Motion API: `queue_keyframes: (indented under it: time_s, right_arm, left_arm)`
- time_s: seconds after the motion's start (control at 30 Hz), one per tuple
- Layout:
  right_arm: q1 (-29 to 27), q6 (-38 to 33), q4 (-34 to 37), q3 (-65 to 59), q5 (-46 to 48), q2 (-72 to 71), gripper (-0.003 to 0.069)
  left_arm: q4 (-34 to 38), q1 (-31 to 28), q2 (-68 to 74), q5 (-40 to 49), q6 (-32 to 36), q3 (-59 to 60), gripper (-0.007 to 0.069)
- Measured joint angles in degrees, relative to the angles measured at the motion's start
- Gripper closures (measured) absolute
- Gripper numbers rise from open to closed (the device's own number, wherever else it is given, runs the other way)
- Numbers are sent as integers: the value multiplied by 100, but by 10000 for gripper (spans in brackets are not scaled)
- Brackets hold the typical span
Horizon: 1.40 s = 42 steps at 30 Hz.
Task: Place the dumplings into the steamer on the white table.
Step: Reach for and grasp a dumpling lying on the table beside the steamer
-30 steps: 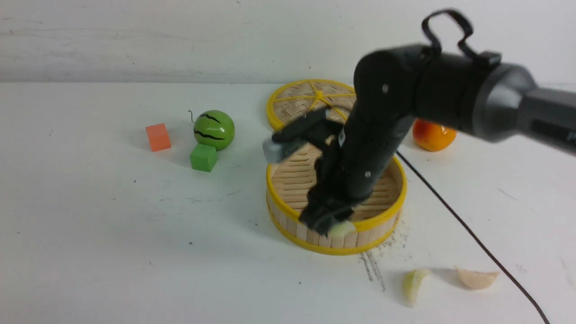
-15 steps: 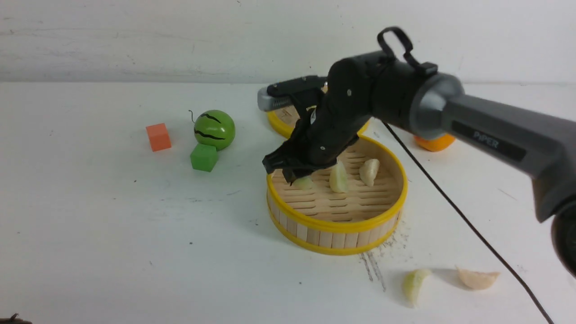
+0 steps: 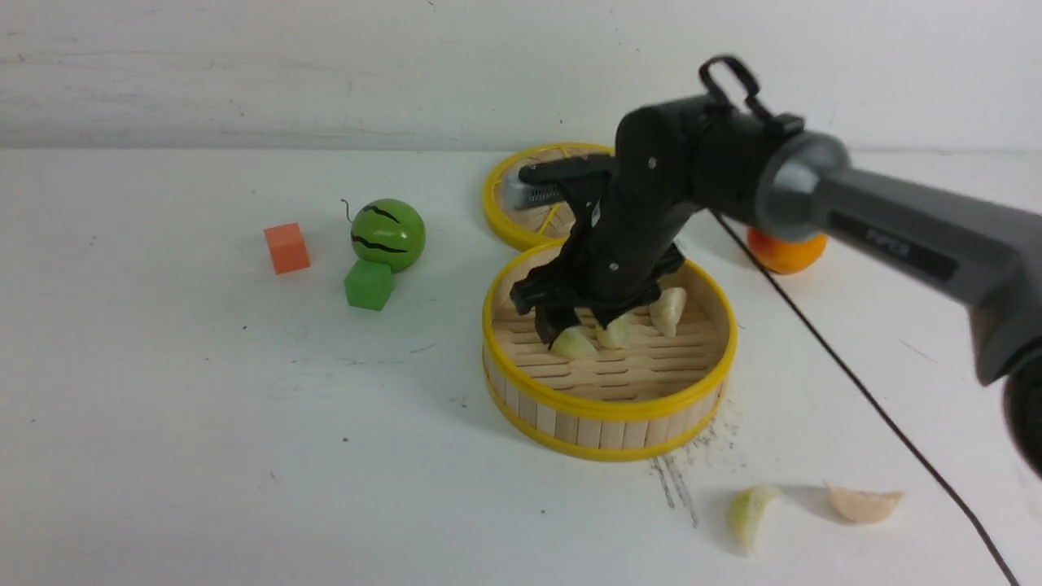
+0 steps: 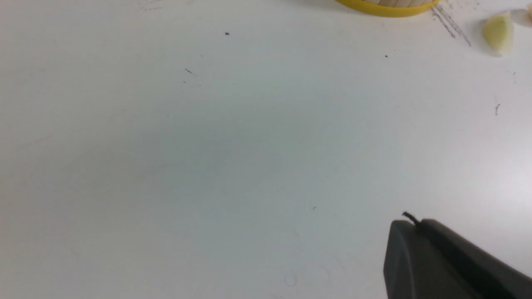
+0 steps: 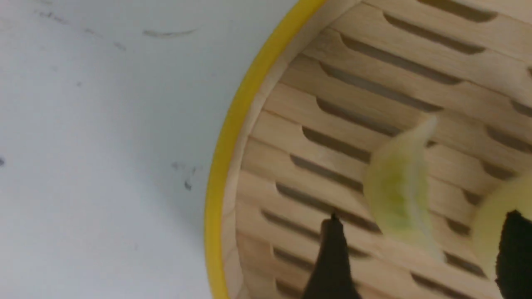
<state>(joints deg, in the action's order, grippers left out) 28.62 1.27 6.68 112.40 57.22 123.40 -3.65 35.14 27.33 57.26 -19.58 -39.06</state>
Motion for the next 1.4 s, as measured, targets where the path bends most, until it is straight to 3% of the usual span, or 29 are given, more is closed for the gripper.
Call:
queue_keyframes:
  time_s: [0.23,0.43,0.53,0.77,0.97,1.3,1.4]
  right_arm:
    - [0,-449,-419,40,1316,-1264,151]
    - [0,-171,-564,-1177,1361,-2188,174]
    - [0,286,-668,-2411,1251,-2649,188]
    - [0,1874,-872,-4773,-565,-2992,193]
    - [0,2975,-930,-5493,-2047,-2598,194]
    - [-141,3664,-1439,-5426,-2756,-1893,200]
    - [-181,3633,-1467,-5404,-2777,-1873,239]
  left_arm:
    - [38,0,0,50,0,0,638]
    - [42,0,0,73,0,0,638]
    - [57,0,0,79,0,0,638]
    - [83,0,0,101,0,0,636]
    - [98,0,0,114,0,0,632]
    - [110,0,0,286,0,0,628]
    - [119,0,0,297,0,0,626]
